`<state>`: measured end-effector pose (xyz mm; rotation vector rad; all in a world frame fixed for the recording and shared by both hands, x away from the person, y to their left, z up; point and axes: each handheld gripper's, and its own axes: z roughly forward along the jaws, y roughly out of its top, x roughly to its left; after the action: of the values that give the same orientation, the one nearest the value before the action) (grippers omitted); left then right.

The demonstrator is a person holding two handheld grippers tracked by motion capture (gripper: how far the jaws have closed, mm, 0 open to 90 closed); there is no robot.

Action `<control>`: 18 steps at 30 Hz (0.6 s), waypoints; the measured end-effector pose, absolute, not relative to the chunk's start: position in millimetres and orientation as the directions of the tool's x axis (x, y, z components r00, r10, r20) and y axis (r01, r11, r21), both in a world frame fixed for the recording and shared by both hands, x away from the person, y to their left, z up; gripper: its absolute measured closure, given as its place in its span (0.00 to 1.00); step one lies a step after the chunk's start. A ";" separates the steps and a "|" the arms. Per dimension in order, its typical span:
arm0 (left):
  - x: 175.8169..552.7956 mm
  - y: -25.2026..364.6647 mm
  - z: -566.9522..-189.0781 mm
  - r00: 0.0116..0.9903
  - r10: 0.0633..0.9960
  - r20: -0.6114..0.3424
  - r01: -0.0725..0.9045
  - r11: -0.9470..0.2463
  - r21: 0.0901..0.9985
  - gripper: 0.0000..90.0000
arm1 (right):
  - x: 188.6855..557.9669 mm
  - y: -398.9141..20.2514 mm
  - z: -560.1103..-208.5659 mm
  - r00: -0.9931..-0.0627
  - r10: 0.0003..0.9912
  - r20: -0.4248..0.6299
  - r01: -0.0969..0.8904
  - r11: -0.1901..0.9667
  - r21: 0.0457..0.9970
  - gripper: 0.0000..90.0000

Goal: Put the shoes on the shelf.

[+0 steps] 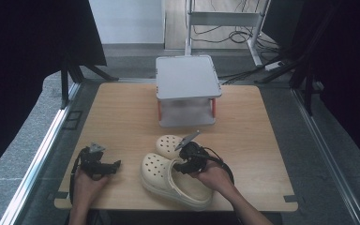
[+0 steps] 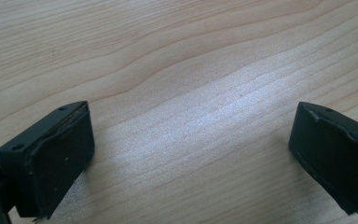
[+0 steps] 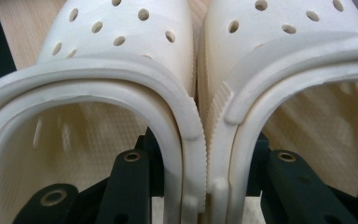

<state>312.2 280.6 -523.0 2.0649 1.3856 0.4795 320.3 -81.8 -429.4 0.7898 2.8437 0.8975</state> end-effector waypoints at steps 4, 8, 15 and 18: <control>312.2 280.6 -523.0 0.390 0.920 -0.031 0.704 -0.276 0.655 0.00 | 320.8 -84.8 -423.0 -0.863 0.496 0.098 0.462 0.694 0.552 0.71; 312.2 280.7 -522.9 0.390 0.920 -0.032 0.704 -0.276 0.654 0.00 | 321.2 -89.6 -409.2 -0.859 0.504 0.092 0.464 0.690 0.555 0.71; 312.3 280.7 -523.0 0.391 0.920 -0.032 0.703 -0.276 0.655 0.00 | 322.9 -96.6 -390.9 -0.852 0.516 0.086 0.472 0.686 0.554 0.71; 312.3 280.6 -523.0 0.390 0.920 -0.032 0.703 -0.276 0.655 0.00 | 324.6 -101.3 -383.0 -0.844 0.530 0.081 0.478 0.674 0.563 0.71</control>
<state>312.3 280.6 -523.0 2.0648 1.3852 0.4802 324.6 -101.3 -383.0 0.8425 2.7926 0.9004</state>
